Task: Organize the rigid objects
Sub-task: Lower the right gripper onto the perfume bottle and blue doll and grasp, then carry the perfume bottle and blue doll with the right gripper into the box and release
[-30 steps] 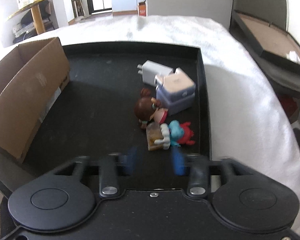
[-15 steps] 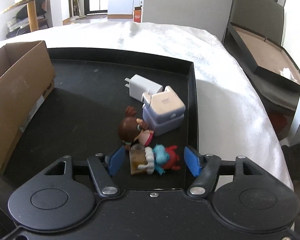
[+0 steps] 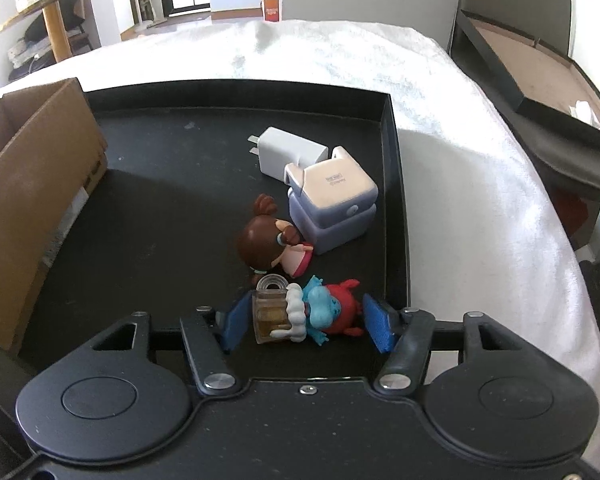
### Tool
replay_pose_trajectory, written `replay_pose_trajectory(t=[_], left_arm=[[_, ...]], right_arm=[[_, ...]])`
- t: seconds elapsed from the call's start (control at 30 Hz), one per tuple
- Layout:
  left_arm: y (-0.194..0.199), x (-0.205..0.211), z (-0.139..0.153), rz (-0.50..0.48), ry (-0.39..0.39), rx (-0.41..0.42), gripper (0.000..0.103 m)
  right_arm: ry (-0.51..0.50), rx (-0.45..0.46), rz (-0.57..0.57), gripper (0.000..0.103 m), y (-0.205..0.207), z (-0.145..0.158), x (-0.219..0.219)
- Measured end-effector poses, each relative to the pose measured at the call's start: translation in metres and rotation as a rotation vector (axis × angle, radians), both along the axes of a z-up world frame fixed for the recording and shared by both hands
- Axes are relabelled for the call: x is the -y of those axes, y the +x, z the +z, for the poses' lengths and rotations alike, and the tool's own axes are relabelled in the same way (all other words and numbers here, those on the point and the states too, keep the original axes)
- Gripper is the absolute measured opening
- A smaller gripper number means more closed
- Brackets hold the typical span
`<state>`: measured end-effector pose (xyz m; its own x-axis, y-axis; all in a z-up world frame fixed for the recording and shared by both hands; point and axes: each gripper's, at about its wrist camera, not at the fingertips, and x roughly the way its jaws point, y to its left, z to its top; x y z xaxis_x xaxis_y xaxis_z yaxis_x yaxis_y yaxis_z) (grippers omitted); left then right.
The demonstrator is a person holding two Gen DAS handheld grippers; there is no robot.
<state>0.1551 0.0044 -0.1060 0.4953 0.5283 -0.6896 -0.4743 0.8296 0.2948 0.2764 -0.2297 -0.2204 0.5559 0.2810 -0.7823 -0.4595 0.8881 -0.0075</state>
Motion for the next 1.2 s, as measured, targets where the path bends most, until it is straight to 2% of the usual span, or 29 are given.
replay_pose_trajectory(t=[0.37, 1.2], left_arm=[[-0.006, -0.005, 0.003, 0.01, -0.014, 0.03, 0.098], [-0.027, -0.034, 0.001, 0.035, -0.095, 0.097, 0.097]], right_arm=[[0.003, 0.074, 0.007, 0.058, -0.009, 0.027, -0.005], [0.012, 0.266, 0.163, 0.058, -0.045, 0.074, -0.062]])
